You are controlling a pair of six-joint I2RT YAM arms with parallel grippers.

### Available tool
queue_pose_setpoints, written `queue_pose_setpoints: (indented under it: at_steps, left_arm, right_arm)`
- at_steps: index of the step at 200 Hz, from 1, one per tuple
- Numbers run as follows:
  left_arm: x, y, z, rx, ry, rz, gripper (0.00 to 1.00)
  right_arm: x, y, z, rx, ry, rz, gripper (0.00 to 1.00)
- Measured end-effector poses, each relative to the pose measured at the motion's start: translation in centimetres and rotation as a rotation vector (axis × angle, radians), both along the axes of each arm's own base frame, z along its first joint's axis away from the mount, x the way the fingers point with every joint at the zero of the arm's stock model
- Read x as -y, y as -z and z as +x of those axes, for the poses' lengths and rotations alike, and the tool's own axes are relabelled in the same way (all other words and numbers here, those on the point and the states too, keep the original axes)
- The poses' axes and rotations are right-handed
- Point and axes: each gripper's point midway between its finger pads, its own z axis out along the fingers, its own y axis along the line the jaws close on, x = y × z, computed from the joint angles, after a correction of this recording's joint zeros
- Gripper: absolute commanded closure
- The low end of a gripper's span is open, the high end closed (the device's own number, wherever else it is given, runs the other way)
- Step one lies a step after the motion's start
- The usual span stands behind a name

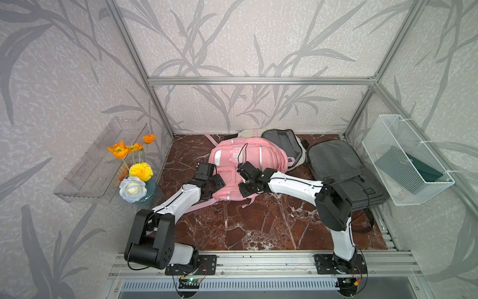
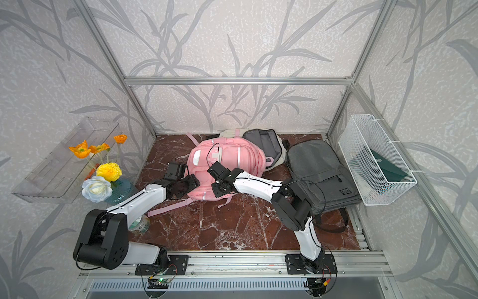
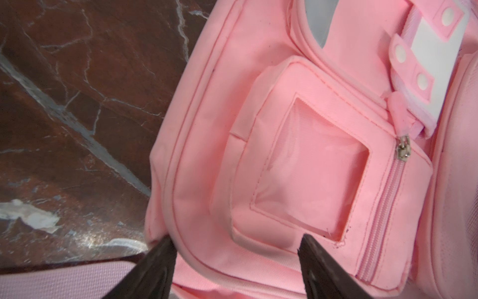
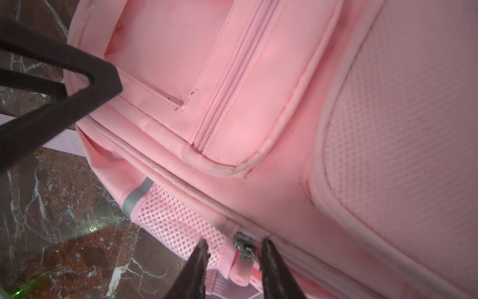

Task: Zip up the backpack
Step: Zip the zipper on the backpack.

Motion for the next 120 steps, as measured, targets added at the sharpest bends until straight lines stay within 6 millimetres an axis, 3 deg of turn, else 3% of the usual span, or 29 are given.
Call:
queue_pose_setpoints:
  at_steps: [65, 120]
  left_arm:
    - [0.2, 0.2, -0.1, 0.0, 0.004, -0.012, 0.25]
    - [0.5, 0.6, -0.2, 0.006, 0.014, -0.031, 0.24]
  right_arm:
    - [1.9, 1.3, -2.1, -0.034, 0.022, -0.049, 0.64]
    - [0.7, 2.0, -1.7, -0.051, 0.053, -0.002, 0.71]
